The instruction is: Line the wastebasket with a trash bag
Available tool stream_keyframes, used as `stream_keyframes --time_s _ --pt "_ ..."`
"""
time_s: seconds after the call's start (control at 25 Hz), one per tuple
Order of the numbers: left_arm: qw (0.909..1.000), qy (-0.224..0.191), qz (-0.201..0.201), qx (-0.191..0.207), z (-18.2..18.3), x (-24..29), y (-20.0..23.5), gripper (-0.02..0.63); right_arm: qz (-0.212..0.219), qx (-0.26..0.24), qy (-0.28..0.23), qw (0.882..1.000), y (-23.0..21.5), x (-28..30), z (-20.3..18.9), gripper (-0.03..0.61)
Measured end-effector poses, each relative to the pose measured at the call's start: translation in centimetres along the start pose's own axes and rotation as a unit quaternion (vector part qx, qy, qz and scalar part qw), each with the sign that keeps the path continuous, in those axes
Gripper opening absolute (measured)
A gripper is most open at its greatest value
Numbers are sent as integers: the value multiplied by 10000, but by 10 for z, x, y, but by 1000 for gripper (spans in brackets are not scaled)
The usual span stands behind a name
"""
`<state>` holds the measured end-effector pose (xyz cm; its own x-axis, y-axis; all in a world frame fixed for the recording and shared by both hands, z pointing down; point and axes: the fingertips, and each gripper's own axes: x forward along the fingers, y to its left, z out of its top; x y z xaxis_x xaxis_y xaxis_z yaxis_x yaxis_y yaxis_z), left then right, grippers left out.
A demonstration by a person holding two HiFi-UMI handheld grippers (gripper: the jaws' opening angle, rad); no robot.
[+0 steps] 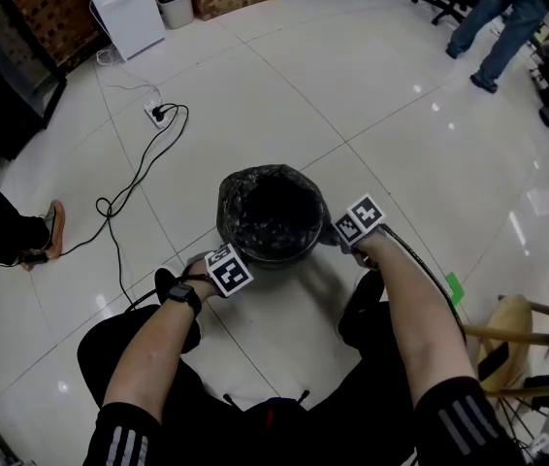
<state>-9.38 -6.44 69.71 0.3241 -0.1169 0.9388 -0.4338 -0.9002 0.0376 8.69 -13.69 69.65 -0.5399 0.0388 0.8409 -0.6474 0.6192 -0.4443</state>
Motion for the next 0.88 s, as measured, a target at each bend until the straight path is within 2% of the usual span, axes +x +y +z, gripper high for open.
stream_keyframes --time_s 0.16,0.32,0.48,0.6,0.68,0.76,0.88 --pt "9999 28 19 -135 -3 8 3 0 -84 -19 -32 10000 -5 0 -1 161" --pt "9999 108 -35 -101 -5 13 4 11 -158 -215 157 9995 -4 -6 -2 163" --pt "9998 57 -103 -143 -6 8 2 45 -209 -699 690 9949 5 -25 -18 173" --pt "9997 60 -133 -181 -9 1 2 69 -506 -1048 965 9885 4 -52 -27 201" --pt "9997 46 -158 -157 -11 -4 -1 88 -698 -1028 628 9903 8 -73 -13 202" --pt "9997 78 -195 -135 -16 -9 -6 100 -782 -1035 54 9915 25 -94 12 202" --pt "9996 151 -225 -30 -23 -23 -11 126 -693 -1050 -719 9894 64 -115 48 202"
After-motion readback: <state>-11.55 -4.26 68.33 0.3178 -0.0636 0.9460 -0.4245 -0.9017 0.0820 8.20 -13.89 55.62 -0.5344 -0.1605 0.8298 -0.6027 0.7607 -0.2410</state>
